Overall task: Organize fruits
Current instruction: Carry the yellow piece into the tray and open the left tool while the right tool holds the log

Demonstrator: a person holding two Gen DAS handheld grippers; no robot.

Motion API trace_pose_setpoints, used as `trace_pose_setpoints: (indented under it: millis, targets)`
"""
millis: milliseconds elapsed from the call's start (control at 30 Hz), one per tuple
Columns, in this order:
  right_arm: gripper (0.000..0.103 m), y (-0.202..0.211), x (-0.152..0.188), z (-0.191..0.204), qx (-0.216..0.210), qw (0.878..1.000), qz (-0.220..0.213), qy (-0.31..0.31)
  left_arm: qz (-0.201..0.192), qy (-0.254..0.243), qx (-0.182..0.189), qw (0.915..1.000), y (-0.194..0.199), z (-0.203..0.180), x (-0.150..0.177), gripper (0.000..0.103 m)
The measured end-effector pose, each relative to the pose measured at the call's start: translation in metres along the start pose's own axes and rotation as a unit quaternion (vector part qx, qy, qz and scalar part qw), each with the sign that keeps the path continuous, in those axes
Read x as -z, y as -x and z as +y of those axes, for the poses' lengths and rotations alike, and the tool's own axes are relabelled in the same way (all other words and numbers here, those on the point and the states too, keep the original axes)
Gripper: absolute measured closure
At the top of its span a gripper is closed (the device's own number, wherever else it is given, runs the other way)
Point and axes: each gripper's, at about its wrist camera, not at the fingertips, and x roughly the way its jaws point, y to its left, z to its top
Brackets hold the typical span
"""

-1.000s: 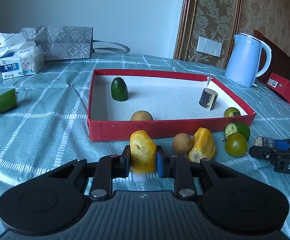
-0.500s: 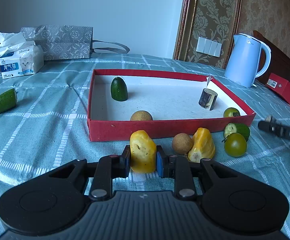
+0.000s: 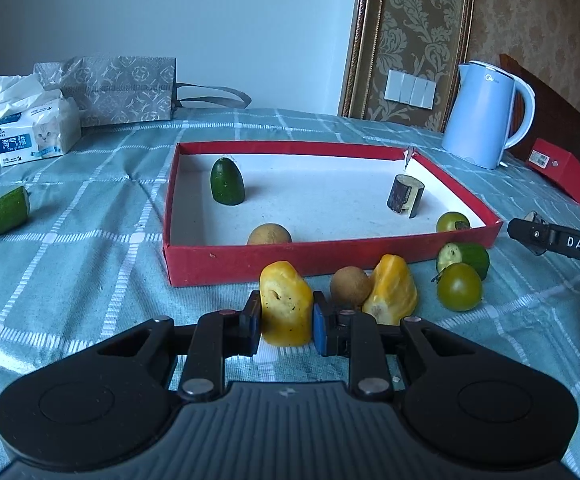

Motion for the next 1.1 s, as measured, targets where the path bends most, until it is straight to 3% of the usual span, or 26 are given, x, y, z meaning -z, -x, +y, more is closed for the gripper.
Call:
trace_pose_setpoints:
  millis: [200, 500, 633, 900, 1100]
  targets:
    - [0.060, -0.001, 0.000, -0.002, -0.002, 1.000, -0.001, -0.005, -0.026, -0.016, -0.002, 0.9995, 0.008, -0.003, -0.018, 0.078]
    - [0.060, -0.001, 0.000, -0.004, -0.001, 1.000, 0.001, -0.009, -0.030, -0.033, -0.008, 0.9990, -0.024, -0.010, -0.069, 0.078]
    - [0.060, -0.001, 0.000, -0.005, 0.000, 1.000, 0.000, -0.016, -0.012, -0.034, -0.018, 0.9992, -0.057, -0.014, -0.089, 0.078]
    - [0.060, -0.003, -0.001, -0.006, -0.002, 1.000, 0.006, -0.020, 0.070, -0.029, -0.027, 0.9968, -0.125, -0.017, -0.100, 0.078]
    - [0.060, -0.005, -0.001, -0.006, -0.005, 1.000, 0.010, -0.018, 0.054, -0.036, -0.049, 0.9967, -0.130, -0.018, -0.101, 0.074]
